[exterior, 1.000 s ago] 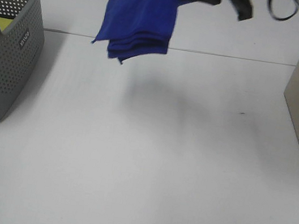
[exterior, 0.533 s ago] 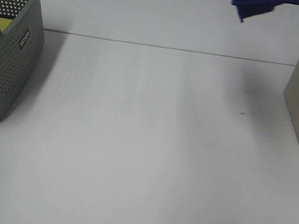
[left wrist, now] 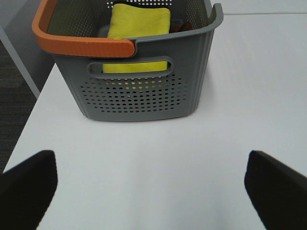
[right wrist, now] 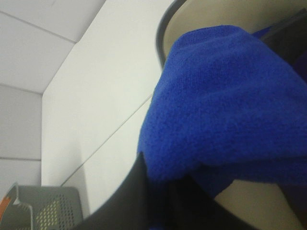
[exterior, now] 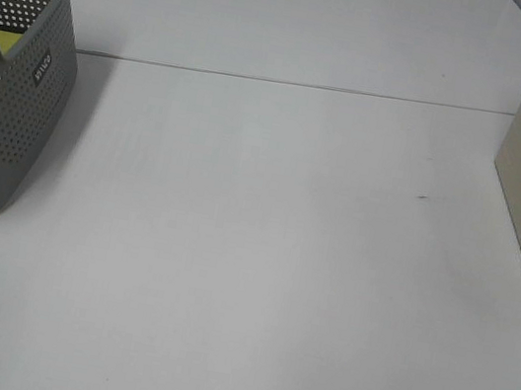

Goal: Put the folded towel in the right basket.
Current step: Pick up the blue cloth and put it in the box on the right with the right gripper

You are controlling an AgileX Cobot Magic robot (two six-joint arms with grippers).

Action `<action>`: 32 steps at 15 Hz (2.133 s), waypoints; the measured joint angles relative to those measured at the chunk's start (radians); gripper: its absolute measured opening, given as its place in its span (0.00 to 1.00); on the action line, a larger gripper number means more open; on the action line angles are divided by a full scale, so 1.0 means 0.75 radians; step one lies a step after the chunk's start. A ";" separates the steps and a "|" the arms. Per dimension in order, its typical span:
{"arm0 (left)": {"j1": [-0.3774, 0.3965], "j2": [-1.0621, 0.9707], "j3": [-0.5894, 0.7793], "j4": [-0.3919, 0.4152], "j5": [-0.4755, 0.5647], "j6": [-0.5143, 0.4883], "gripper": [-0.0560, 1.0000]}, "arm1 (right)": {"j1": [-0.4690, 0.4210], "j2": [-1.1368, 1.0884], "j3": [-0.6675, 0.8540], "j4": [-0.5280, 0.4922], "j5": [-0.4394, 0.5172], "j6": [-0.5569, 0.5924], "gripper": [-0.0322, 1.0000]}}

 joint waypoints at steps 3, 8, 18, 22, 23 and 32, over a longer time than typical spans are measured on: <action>0.000 0.000 0.000 0.000 0.000 0.000 0.99 | -0.001 0.000 0.100 -0.005 -0.147 -0.001 0.08; 0.000 0.000 0.000 0.000 0.000 0.000 0.99 | -0.001 -0.004 0.453 0.009 -0.503 -0.007 0.08; 0.000 0.000 0.000 0.001 0.000 0.000 0.99 | -0.004 -0.004 0.624 0.033 -0.641 -0.087 0.08; 0.000 0.000 0.000 0.001 0.000 0.000 0.99 | -0.004 -0.004 0.628 0.193 -0.641 -0.280 0.08; 0.000 0.000 0.000 0.001 0.000 0.000 0.99 | -0.004 -0.004 0.628 0.223 -0.641 -0.291 0.08; 0.000 0.000 0.000 0.001 0.000 0.000 0.99 | -0.004 -0.004 0.628 0.299 -0.623 -0.311 0.86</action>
